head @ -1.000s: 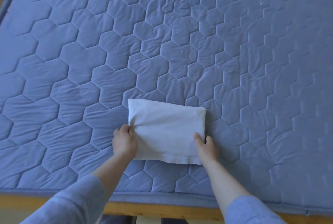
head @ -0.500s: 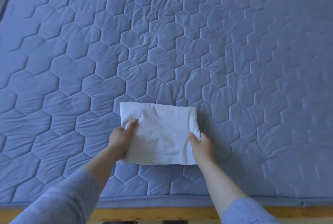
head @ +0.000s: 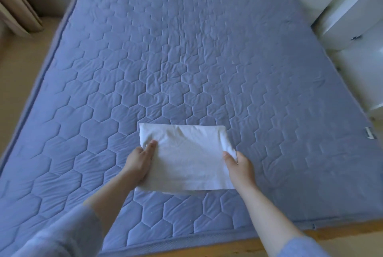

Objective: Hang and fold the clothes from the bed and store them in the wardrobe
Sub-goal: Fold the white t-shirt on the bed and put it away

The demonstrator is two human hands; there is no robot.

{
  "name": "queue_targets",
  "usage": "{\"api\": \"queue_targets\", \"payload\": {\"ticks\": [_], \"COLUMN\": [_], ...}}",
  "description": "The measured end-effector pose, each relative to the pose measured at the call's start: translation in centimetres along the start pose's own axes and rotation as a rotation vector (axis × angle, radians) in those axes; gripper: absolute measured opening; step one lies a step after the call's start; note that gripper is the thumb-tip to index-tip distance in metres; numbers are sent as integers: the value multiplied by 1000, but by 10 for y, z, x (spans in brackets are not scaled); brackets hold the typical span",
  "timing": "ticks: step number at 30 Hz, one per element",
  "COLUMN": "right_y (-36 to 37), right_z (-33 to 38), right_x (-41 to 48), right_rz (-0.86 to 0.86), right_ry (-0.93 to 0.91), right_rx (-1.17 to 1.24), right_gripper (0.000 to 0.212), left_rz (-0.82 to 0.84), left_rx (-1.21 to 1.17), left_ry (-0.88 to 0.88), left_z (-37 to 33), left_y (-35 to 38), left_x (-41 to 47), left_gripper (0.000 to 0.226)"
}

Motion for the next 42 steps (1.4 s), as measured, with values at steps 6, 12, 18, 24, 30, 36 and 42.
{"api": "queue_targets", "payload": {"ticks": [6, 12, 18, 24, 30, 36, 42], "right_y": [-83, -183, -323, -453, -567, -664, -726], "right_z": [63, 117, 169, 171, 143, 95, 50], "right_x": [-48, -102, -163, -248, -360, -447, -487], "right_rz": [-215, -401, -649, -845, -1046, -1194, -1299], "right_ry": [-57, -92, -185, -234, -298, -296, -276], "right_rx": [62, 146, 207, 296, 301, 317, 327], "right_gripper": [36, 38, 44, 45, 43, 41, 37], "left_rz": [65, 152, 314, 578, 861, 1016, 1126], "left_rx": [7, -25, -197, -363, -438, -476, -466], "left_ry": [231, 427, 648, 822, 933, 976, 1029], "left_z": [-96, -196, -304, -370, -378, -371, -382], "left_y": [-40, -67, -69, -60, -34, 11, 68], "left_x": [-58, -136, -251, -403, -557, -675, -755], "left_gripper": [56, 49, 35, 26, 39, 24, 33]}}
Point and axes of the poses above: each hand's wrist, its own x-axis towards the middle knuckle, its own y-axis out of the palm, z = x × y, the point moved 7 cm from there along x, towards the middle knuckle, and after that the axes turned 7 degrees about -z, right-handed, at the moved point
